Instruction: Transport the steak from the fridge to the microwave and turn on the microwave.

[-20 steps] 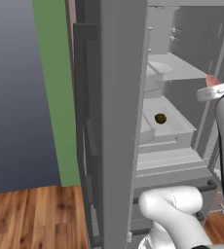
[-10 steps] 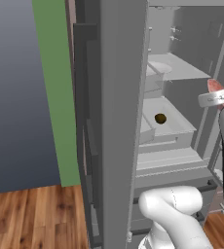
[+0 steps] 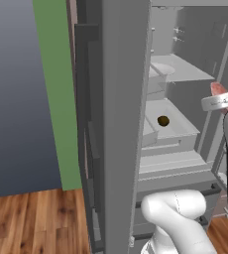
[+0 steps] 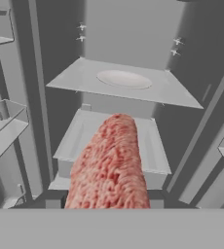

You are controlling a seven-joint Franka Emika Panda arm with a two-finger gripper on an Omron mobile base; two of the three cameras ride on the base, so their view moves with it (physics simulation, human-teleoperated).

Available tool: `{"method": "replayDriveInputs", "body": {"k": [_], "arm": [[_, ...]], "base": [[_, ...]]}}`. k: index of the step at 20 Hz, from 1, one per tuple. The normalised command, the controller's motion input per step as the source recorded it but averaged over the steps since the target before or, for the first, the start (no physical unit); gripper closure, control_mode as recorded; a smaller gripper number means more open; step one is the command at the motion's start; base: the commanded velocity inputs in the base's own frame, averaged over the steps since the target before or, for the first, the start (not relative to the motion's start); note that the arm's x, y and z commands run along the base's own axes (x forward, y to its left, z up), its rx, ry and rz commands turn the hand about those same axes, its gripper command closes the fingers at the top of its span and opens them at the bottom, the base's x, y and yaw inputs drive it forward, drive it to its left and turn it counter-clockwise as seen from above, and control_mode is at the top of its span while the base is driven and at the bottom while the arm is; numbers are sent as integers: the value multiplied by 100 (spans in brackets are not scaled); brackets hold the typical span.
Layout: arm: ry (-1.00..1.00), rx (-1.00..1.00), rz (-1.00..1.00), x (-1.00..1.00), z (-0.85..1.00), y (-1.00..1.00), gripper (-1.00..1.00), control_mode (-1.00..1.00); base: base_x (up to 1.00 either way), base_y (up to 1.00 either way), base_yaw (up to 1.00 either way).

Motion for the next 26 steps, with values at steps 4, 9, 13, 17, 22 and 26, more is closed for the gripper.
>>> {"method": "replayDriveInputs", "body": {"k": [4, 9, 13, 17, 22, 26], "arm": [[0, 0, 0, 0, 0, 0, 100, 100], [0, 0, 0, 0, 0, 0, 100, 100], [0, 0, 0, 0, 0, 0, 100, 100], [0, 0, 0, 0, 0, 0, 100, 100], [0, 0, 0, 0, 0, 0, 100, 100], [0, 0, 0, 0, 0, 0, 100, 100]], "base": [[-5, 0, 0], [-31, 0, 2], [-46, 0, 1], [-53, 0, 0], [-52, 0, 0], [-41, 0, 0]]}}
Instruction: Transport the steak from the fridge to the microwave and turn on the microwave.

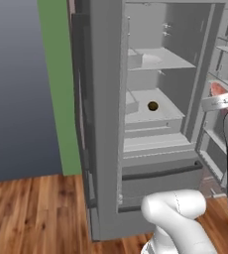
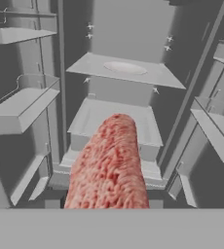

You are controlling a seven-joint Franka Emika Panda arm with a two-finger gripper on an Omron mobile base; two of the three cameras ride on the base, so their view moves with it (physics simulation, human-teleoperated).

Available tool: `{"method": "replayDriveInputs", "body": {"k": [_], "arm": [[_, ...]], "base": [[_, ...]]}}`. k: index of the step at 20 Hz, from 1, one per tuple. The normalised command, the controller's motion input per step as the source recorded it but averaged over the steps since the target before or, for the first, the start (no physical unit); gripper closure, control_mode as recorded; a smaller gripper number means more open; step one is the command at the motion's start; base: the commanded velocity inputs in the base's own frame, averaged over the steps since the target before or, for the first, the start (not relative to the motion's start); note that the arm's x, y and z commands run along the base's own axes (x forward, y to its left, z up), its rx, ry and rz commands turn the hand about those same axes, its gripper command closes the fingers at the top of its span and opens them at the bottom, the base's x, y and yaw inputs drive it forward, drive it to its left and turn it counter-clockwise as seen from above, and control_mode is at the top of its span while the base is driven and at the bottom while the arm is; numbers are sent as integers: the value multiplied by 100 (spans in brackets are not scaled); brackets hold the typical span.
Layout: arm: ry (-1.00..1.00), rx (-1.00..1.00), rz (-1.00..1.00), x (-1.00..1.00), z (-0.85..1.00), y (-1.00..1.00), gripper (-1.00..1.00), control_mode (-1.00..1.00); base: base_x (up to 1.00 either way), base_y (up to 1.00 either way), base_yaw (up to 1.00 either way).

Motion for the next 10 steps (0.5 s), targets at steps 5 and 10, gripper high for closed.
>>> {"method": "replayDriveInputs", "body": {"k": [5, 10], "arm": [[0, 0, 0, 0, 0, 0, 100, 100], [0, 0, 0, 0, 0, 0, 100, 100]], "base": [[-39, 0, 2], [-42, 6, 5]]}}
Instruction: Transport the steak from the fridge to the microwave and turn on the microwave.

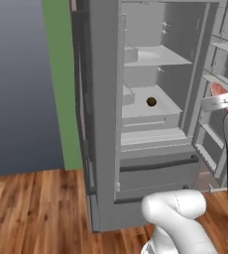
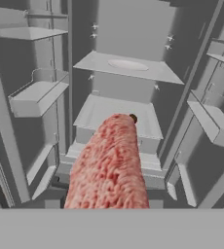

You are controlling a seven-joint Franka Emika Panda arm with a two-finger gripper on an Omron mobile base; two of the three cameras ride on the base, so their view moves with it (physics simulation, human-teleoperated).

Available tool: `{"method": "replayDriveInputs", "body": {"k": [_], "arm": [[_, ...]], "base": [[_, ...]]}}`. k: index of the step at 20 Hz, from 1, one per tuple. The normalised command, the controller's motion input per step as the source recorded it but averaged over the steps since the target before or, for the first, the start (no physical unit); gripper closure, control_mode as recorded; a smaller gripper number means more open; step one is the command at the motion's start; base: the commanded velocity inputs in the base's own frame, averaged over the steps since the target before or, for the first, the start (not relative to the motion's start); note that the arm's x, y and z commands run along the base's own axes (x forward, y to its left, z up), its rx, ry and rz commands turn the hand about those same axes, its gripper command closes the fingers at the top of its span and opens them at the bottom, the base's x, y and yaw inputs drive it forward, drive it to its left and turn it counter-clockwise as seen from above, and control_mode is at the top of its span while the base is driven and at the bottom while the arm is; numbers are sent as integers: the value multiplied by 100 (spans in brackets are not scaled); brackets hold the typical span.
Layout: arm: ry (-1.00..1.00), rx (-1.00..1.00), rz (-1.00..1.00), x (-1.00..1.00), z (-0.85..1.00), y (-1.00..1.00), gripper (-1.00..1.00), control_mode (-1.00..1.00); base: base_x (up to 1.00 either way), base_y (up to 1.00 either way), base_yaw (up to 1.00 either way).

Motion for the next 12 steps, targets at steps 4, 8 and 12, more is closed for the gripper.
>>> {"method": "replayDriveInputs", "body": {"k": [4, 8, 12], "arm": [[0, 0, 0, 0, 0, 0, 100, 100], [0, 0, 0, 0, 0, 0, 100, 100], [0, 0, 0, 0, 0, 0, 100, 100]], "base": [[-29, 17, 7], [-13, 28, 12], [-19, 39, 13]]}}
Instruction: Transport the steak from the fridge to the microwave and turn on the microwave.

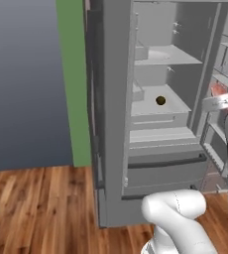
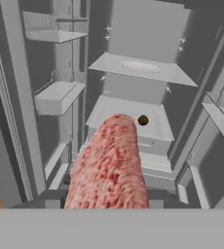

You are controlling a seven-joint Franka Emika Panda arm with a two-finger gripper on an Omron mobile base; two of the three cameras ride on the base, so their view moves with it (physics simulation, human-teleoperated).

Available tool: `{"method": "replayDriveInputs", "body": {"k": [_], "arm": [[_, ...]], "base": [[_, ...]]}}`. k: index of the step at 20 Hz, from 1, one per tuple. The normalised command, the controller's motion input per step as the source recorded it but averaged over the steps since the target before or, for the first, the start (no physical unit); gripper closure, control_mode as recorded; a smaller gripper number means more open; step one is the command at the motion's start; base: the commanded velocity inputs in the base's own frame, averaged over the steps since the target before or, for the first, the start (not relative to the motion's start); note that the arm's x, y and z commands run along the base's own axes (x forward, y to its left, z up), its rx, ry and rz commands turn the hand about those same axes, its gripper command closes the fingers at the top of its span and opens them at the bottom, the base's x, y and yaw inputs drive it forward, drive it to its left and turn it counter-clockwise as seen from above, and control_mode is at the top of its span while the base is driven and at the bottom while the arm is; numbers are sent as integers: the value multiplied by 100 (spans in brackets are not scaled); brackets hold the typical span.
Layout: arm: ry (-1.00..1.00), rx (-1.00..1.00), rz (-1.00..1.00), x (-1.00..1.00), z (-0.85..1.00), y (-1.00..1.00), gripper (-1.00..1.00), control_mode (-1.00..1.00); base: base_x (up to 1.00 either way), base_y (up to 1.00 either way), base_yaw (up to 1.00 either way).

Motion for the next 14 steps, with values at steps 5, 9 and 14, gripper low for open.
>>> {"method": "replayDriveInputs", "body": {"k": [5, 9, 14], "arm": [[0, 0, 0, 0, 0, 0, 100, 100], [0, 0, 0, 0, 0, 0, 100, 100], [0, 0, 0, 0, 0, 0, 100, 100]], "base": [[-19, 54, 10], [-20, 60, 10], [-23, 55, 10]]}}
